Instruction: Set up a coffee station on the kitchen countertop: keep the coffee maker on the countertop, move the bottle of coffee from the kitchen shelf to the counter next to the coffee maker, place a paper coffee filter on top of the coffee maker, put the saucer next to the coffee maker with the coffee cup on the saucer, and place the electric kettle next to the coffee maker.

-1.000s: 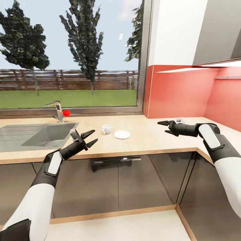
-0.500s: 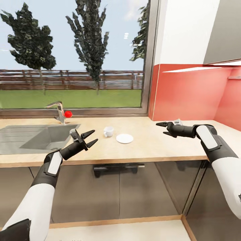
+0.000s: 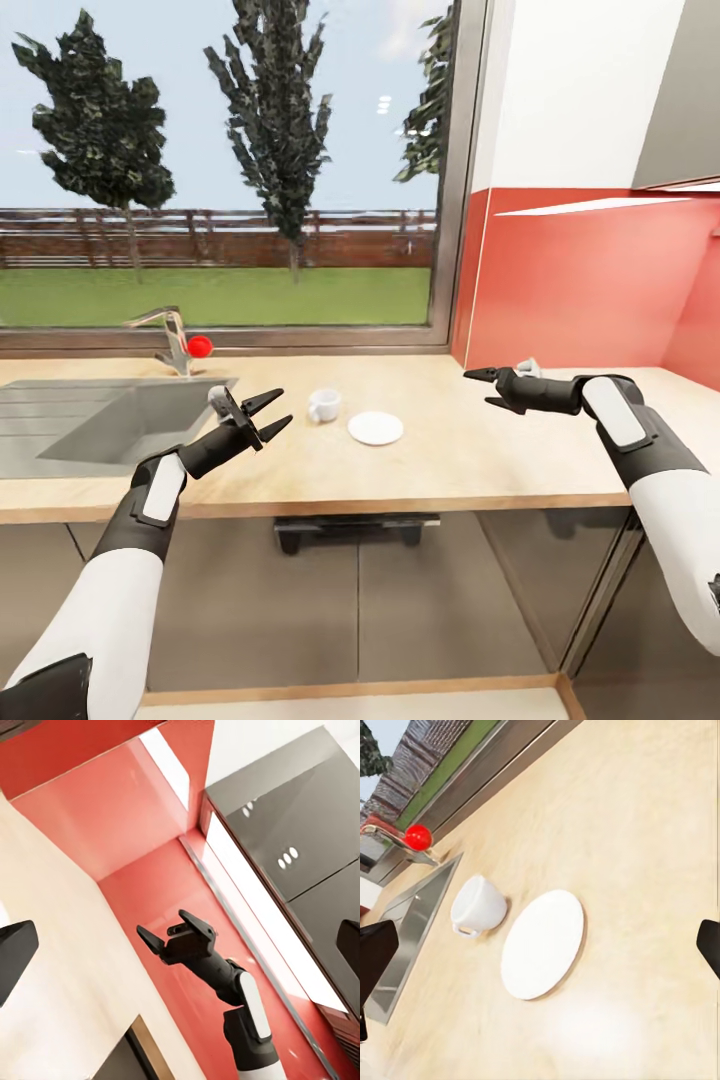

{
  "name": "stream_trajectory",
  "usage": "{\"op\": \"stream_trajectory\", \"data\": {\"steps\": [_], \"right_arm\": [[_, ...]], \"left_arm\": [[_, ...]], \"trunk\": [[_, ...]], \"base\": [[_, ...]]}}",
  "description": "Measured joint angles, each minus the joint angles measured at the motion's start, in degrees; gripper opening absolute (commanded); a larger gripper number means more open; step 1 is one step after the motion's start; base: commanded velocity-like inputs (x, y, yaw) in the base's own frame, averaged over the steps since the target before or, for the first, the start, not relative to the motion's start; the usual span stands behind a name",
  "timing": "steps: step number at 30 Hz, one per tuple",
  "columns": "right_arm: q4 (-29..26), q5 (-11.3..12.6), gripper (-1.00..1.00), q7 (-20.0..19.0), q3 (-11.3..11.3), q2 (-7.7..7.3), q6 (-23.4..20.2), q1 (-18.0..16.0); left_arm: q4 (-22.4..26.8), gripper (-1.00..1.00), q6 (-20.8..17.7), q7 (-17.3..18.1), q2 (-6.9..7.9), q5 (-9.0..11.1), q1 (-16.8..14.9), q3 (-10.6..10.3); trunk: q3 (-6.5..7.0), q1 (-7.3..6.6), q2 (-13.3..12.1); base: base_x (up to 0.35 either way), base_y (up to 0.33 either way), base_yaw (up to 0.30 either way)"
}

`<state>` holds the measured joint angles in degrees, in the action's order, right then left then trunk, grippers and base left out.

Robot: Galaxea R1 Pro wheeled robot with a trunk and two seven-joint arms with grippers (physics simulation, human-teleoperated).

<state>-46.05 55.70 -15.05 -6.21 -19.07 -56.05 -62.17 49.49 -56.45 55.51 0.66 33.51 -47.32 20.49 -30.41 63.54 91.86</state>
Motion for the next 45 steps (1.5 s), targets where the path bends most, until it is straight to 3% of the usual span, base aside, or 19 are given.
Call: {"op": "stream_trajectory", "data": {"steps": [10, 15, 16, 20, 45], "right_arm": [[1.1, 0.1, 1.0, 0.0, -0.1, 0.05, 0.0, 0.0], [1.1, 0.1, 1.0, 0.1, -0.2, 0.78, 0.0, 0.0], [2.5, -0.4, 1.0, 0.5, -0.3, 4.18, 0.2, 0.0], [3.3, -0.5, 1.0, 0.5, -0.2, 5.3, 0.3, 0.0], [10.1, -0.4, 1.0, 0.6, -0.3, 5.67, 2.7, 0.0]], "left_arm": [[-0.3, 1.0, 0.2, -0.2, 0.08, -0.2, 0.0, 0.0], [-5.4, 1.0, 0.2, -0.5, 0.48, -0.4, 0.0, -0.3], [-6.4, 1.0, 0.3, -7.3, 0.5, -0.6, 0.0, -0.6], [-6.6, 1.0, 0.2, -9.3, 0.23, -0.4, 0.0, -1.1], [-6.6, 1.0, 0.4, -9.5, 0.06, -0.3, 0.0, -0.8]], "trunk": [[0.0, 0.02, 0.0], [0.0, 0.02, 0.0], [-0.01, 0.03, 0.0], [0.0, 0.02, 0.0], [0.0, 0.0, 0.0]], "base": [[0.026, -0.007, 0.0], [0.0, 0.0, 0.0], [0.0, 0.0, 0.0], [0.0, 0.0, 0.0], [0.037, 0.0, 0.0]]}}
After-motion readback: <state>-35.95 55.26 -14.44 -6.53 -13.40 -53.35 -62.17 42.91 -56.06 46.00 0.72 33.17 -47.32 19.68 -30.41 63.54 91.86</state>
